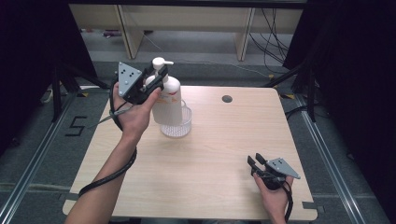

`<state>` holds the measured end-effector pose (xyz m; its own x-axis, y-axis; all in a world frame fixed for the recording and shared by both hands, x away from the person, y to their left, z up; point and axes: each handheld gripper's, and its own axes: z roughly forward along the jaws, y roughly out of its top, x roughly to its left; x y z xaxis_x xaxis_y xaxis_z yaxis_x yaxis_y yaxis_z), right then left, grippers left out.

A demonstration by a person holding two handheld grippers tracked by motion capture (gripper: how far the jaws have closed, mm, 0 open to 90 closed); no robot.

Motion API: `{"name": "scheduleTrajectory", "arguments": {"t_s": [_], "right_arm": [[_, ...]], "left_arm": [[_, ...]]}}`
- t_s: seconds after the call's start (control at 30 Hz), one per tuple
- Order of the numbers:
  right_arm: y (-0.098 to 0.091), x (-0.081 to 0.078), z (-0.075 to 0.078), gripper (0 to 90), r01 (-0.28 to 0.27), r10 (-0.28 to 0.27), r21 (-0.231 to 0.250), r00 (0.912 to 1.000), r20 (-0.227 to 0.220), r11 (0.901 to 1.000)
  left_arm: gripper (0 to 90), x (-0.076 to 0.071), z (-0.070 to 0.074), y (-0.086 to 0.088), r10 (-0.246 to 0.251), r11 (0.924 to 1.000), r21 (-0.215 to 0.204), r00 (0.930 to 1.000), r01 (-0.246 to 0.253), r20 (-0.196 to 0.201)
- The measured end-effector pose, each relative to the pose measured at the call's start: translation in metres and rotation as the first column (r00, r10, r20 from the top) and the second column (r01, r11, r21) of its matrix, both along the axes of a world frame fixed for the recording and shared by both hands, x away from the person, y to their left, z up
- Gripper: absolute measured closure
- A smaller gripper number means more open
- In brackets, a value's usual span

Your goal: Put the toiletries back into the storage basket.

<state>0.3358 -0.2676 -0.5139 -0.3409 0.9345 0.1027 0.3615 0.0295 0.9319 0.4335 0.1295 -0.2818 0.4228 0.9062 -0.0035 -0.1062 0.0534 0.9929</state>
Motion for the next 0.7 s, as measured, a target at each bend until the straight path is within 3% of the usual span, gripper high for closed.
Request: {"name": "scheduleTrajectory", "arguments": {"t_s": [0.23,0.27,0.7], "right_arm": [[-0.001,0.000,0.000,61.0,-0.003,0.003,-0.009,1.0000,0.004,1.0000],[-0.001,0.000,0.000,61.0,-0.004,0.004,-0.007,1.0000,0.001,1.0000],[-0.001,0.000,0.000,60.9,-0.005,0.005,-0.008,1.0000,0.002,1.0000]], "left_arm": [[59.6,0.004,0.000,-0.003,-0.003,0.9999,-0.012,0.9998,0.003,-0.018],[59.6,0.005,0.001,-0.002,-0.001,1.0000,-0.001,1.0000,0.001,-0.004],[59.6,0.015,0.002,-0.007,-0.007,1.0000,0.006,0.9999,0.007,-0.008]]}}
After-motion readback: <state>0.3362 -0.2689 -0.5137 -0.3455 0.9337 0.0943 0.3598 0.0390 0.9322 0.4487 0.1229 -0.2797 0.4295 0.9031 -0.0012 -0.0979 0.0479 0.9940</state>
